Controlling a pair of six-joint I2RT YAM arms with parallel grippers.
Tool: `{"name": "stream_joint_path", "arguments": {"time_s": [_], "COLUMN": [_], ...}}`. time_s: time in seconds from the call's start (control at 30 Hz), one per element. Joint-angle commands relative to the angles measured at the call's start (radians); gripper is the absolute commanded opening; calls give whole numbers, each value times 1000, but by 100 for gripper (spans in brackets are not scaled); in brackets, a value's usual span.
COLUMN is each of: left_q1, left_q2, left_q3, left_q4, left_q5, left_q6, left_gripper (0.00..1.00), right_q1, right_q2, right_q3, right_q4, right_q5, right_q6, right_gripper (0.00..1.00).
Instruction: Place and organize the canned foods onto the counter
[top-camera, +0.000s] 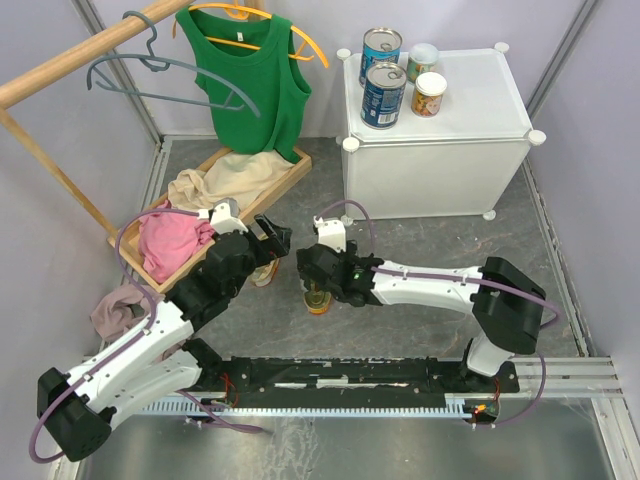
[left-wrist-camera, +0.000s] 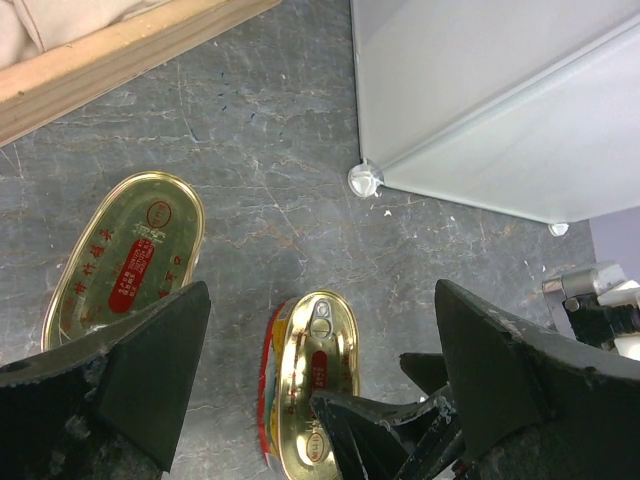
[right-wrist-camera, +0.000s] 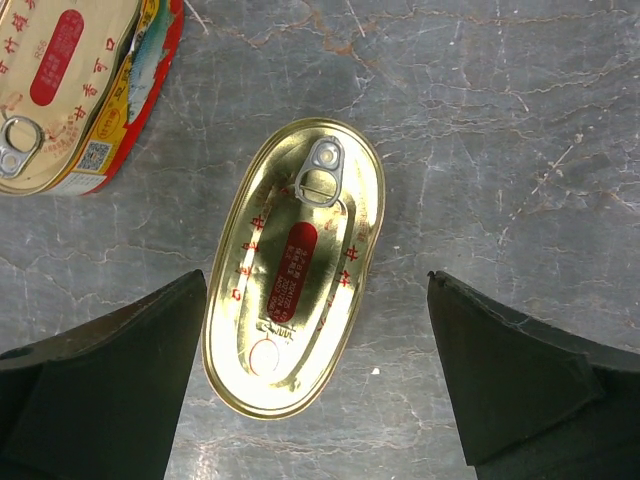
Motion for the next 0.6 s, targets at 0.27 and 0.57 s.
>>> {"name": "stream_joint_path", "arguments": {"time_s": [0.27, 0.57], "left_q1": [4, 5], "left_q2": [-12, -17], "left_q3": [24, 27], "left_q4": [36, 26], "left_q5": [-13, -21], "left_q6": [26, 34], "left_gripper": [99, 99], "right_q1": [8, 12], "right_q2": [46, 109], "right_q3": [52, 74], "right_q4": [-45, -61], "right_q5": [74, 79], "right_q6": [74, 72], "right_gripper": [100, 100]}}
